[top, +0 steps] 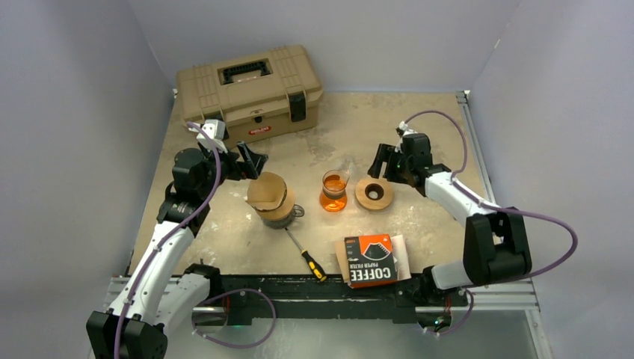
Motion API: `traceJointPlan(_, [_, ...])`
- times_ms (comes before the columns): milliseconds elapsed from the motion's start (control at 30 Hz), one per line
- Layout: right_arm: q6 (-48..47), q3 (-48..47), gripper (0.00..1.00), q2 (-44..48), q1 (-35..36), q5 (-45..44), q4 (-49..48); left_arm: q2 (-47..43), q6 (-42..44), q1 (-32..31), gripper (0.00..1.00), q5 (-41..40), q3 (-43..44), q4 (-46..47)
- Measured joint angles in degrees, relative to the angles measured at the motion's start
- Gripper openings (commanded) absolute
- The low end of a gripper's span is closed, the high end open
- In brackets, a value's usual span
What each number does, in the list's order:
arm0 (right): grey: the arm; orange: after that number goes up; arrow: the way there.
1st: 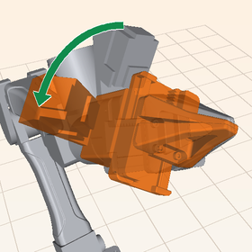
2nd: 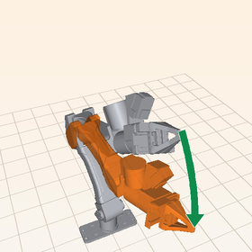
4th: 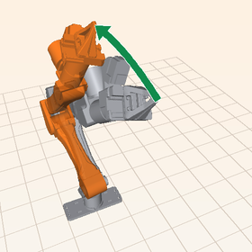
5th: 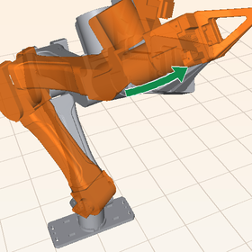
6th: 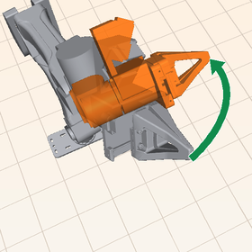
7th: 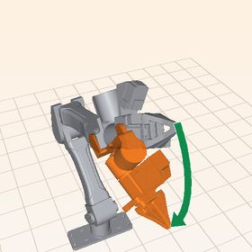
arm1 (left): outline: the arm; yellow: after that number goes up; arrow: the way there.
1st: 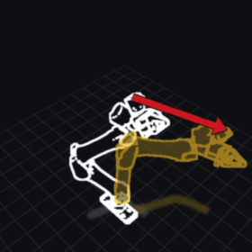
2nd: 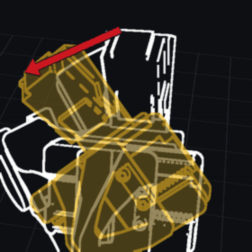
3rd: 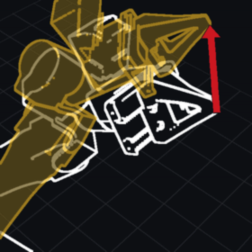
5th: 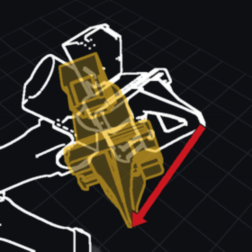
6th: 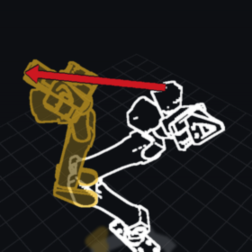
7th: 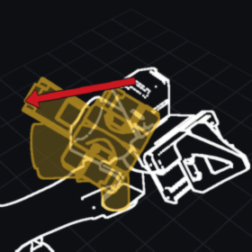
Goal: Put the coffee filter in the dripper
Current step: Pick up the dripper holder from the center of the board.
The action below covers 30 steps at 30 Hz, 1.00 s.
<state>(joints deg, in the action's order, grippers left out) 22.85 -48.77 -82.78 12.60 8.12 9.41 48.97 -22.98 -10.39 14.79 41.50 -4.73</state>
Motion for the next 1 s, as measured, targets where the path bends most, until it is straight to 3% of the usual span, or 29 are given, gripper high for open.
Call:
traceJointPlan(200, [2.3, 1.7, 0.83, 5.4, -0.3, -6.3, 0.1, 0.0, 0.0, 0.2, 0.99, 0.0, -0.1, 0.3])
traceJointPlan(400, [3.6, 1.8, 0.84, 4.4, -0.3, -9.2, 0.5, 0.0, -0.1, 0.2, 0.99, 0.2, -0.1, 0.6])
traceJointPlan(667, [5.4, 2.2, 0.76, -1.7, -0.3, -9.6, 2.7, 0.0, -0.2, 0.2, 0.99, 0.3, -0.1, 0.7])
traceJointPlan(1000, [6.5, 3.8, 0.7, -2.3, -0.3, -8.8, 3.2, 0.0, -0.4, 0.3, 0.99, 0.7, -0.2, 0.8])
